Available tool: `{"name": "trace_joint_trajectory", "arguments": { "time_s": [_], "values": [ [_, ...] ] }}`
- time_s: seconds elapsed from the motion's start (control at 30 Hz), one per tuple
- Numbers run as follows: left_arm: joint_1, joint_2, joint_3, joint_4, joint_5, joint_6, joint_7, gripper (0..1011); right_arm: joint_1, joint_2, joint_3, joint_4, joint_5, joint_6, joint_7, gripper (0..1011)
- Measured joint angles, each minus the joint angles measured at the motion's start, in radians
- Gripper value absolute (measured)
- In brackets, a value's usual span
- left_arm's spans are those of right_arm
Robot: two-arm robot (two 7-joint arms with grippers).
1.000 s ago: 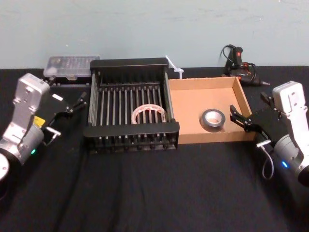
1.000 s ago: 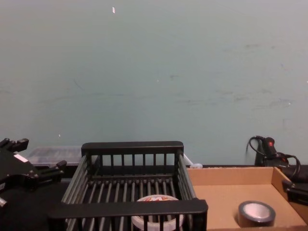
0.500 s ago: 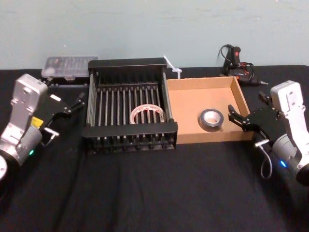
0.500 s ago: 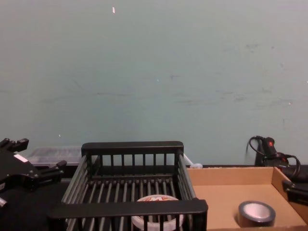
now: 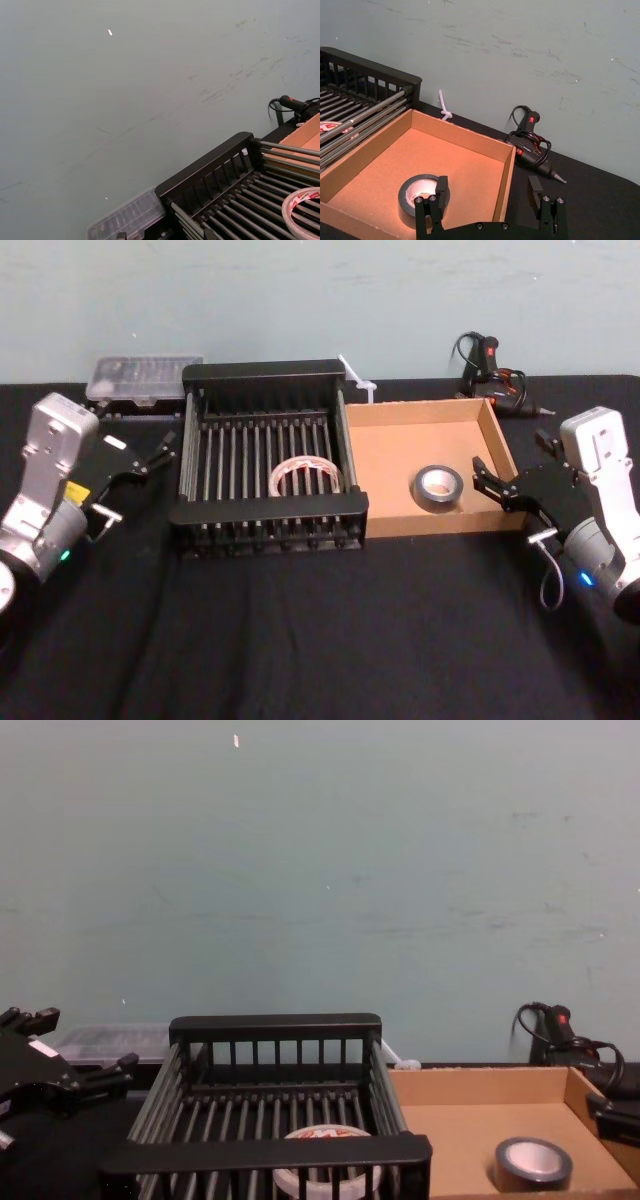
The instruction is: Pick up the white tape and place it into the black box , Pick up the silver tape and place it into the brown box.
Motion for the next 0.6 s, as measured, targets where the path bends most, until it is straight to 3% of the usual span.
{"name": "trace_joint_trajectory", "arguments": {
  "time_s": [0.6],
  "values": [
    [0.000,0.000,0.000,0.000,0.000,0.000,0.000,1001,0.000,0.000,0.000,0.000,0.000,0.000,0.000,1002]
  ]
}}
